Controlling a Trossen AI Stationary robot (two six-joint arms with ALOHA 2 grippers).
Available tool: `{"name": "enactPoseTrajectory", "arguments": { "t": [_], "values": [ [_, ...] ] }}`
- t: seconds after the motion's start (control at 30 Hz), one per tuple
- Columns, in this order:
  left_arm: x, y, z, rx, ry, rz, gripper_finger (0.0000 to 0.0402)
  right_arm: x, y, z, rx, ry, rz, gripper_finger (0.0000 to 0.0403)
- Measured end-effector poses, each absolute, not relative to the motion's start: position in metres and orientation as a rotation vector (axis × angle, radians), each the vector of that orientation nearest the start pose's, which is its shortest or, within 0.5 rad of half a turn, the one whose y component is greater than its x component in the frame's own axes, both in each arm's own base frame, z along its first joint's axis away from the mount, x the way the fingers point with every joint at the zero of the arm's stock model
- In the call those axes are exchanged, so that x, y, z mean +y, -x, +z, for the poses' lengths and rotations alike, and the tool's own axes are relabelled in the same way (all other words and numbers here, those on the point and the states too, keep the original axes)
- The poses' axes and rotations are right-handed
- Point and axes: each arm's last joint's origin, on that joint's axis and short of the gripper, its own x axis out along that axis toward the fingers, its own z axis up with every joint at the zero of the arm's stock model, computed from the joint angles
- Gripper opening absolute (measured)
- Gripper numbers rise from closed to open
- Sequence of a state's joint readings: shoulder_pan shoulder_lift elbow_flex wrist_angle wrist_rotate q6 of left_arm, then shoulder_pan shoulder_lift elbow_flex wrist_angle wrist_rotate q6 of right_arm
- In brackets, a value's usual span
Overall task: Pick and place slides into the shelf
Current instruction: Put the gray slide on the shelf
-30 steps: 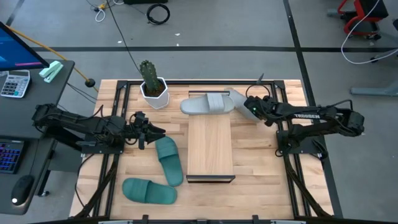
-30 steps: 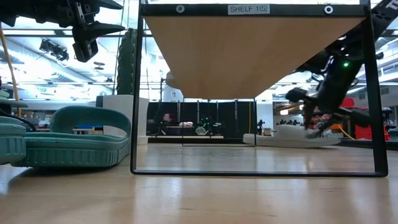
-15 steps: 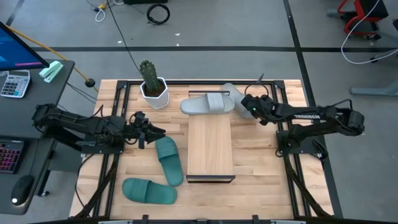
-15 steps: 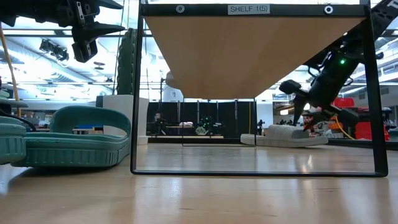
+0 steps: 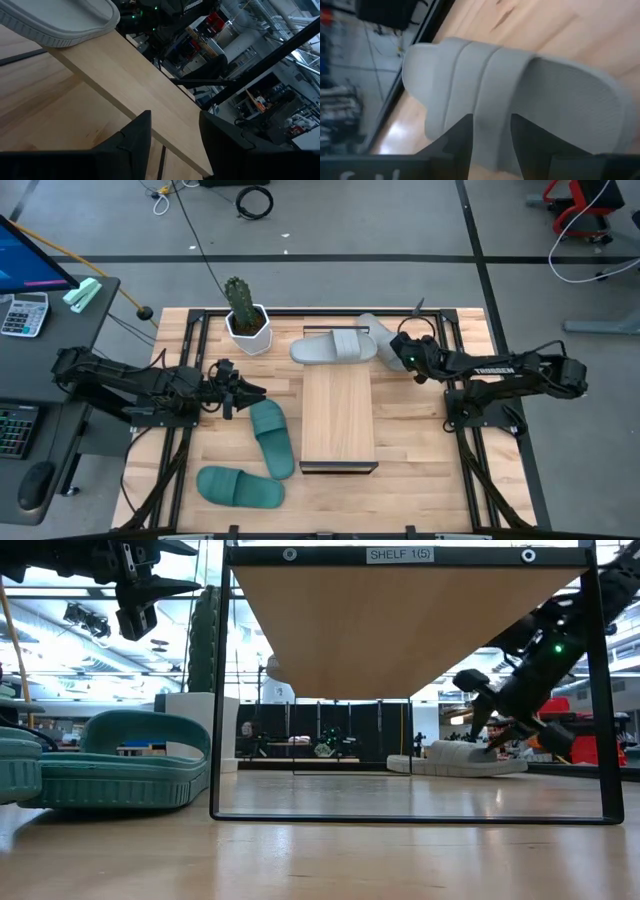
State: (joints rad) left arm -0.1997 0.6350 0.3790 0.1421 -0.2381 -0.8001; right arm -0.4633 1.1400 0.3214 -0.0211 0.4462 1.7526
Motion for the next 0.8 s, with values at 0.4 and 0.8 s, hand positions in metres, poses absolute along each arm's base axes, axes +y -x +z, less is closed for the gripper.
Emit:
{"name": "enactPoseTrajectory", "arguments": {
  "t": [0.4, 0.8],
  "values": [
    [-0.024, -0.153, 0.245, 0.088, 0.802, 0.081, 0.0172, -0.085, -0.147, 0.116, -0.31, -1.554, -1.33, 0.0156],
    [-0.024, -0.153, 0.245, 0.088, 0.802, 0.082, 0.0172, -0.091, -0.147, 0.12, -0.373, -1.545, -1.311, 0.0154]
  ]
}}
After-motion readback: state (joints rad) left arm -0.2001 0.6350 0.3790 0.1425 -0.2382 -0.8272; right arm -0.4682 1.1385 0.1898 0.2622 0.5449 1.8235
